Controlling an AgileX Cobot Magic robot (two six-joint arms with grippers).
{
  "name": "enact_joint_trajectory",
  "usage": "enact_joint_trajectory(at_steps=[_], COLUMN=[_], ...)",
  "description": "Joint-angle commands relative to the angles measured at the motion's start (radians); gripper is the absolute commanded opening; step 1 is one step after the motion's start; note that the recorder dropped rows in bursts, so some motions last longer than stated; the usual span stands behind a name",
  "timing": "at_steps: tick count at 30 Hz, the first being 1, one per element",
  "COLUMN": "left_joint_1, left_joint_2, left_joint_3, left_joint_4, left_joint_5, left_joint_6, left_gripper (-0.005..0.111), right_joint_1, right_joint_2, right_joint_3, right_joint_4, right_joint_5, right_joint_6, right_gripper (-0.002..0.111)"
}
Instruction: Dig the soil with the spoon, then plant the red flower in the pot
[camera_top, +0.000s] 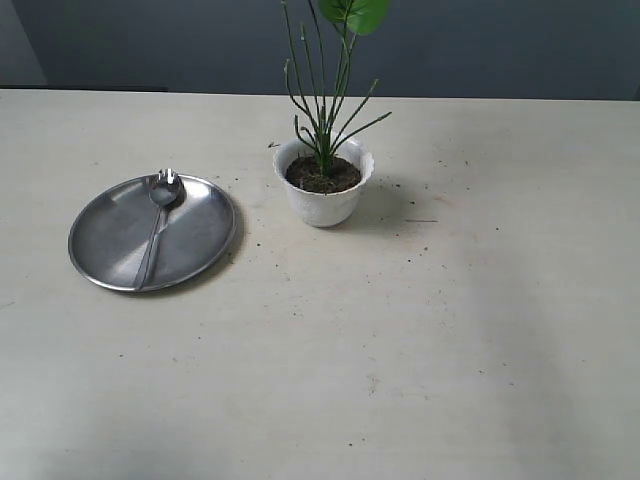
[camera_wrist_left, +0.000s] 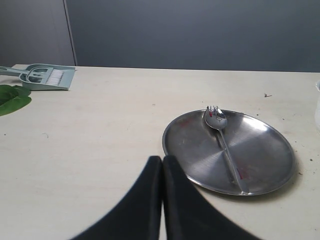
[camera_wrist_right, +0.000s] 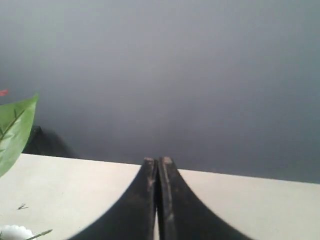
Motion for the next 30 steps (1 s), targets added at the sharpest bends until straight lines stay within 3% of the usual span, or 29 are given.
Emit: enact_joint_trajectory(at_steps=[1,17,30], left_joint_1=[-0.002,-0.002,-0.002], left_joint_2=[-0.005,-0.005,-0.005], left_joint_3=[0.005,0.005,0.005], left_joint_4=[-0.004,-0.004,-0.004], left_joint_5=[-0.006,-0.006,-0.006], left_joint_6=[-0.001,-0.001,-0.001], left_gripper=[0.000,0.000,0.000], right_joint_1=[0.002,0.002,0.002], right_joint_2=[-0.128,-0.478,-0.556], right_joint_3=[0.099,0.286,0.286], right_joint_4=[0.002,0.002,0.002], right_joint_5=[0.021,-0.080,-0.159], right_joint_6=[0.041,0.209,0.144], right_gripper=[-0.001,-0.001,-0.001])
